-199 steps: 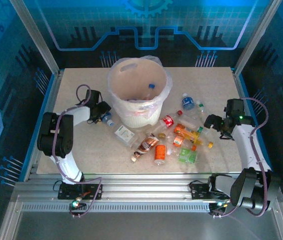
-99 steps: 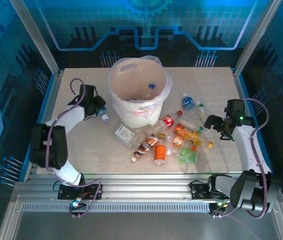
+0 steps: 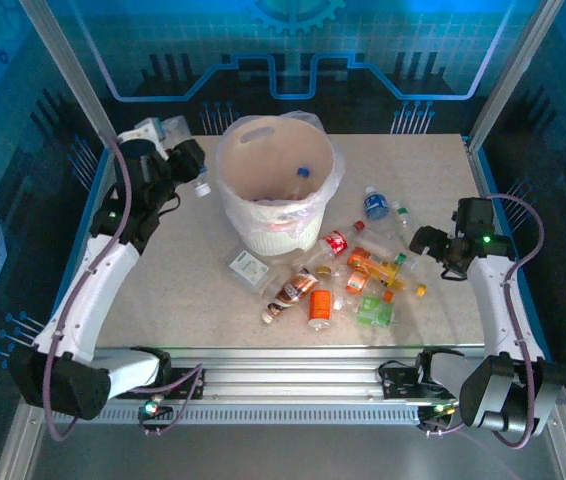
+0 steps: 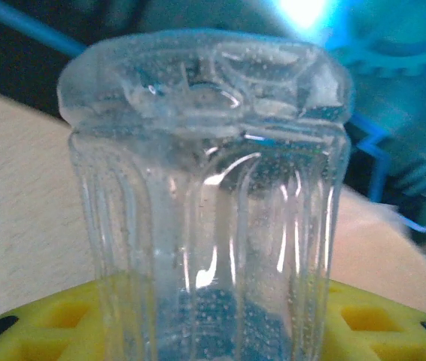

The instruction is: Put the plastic bottles in the bin

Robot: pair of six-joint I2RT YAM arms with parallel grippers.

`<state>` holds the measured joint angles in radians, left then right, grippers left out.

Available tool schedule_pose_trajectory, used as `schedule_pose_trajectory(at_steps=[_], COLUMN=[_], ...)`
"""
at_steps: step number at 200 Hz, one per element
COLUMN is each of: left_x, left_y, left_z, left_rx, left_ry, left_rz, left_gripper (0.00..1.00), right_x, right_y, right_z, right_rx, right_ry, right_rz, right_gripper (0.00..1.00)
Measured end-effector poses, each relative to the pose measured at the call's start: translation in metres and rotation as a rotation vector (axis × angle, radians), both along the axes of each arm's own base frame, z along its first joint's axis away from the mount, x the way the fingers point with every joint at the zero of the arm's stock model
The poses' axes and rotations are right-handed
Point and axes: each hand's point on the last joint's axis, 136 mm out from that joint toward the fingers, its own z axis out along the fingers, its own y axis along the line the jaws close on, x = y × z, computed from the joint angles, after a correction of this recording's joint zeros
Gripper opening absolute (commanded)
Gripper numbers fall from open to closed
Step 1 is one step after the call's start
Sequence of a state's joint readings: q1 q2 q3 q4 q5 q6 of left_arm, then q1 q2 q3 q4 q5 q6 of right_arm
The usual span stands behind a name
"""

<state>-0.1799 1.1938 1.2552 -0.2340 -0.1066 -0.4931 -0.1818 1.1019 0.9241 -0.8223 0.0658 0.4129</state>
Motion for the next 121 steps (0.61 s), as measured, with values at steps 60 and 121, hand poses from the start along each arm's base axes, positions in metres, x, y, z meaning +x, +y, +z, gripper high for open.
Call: schedule_pose_trajectory(at_steps=[60, 121], left_x=[-0.002, 0.028], left_y=[-0.113, -0.189], left_z=[0.067, 0.016], left_rx=[0.106, 0.254], left_ry=[-0.159, -0.085], left_rz=[-0.307, -0.482], left_gripper=[0.44, 0.46], right_x=[0.001, -0.005], right_y=[0.006, 0.009], right_z=[0.001, 0.005], right_rx=[0.007, 0.008], right_ry=[-0.003, -0.007], right_rz=[0.014, 0.021], right_gripper=[1.00, 1.00])
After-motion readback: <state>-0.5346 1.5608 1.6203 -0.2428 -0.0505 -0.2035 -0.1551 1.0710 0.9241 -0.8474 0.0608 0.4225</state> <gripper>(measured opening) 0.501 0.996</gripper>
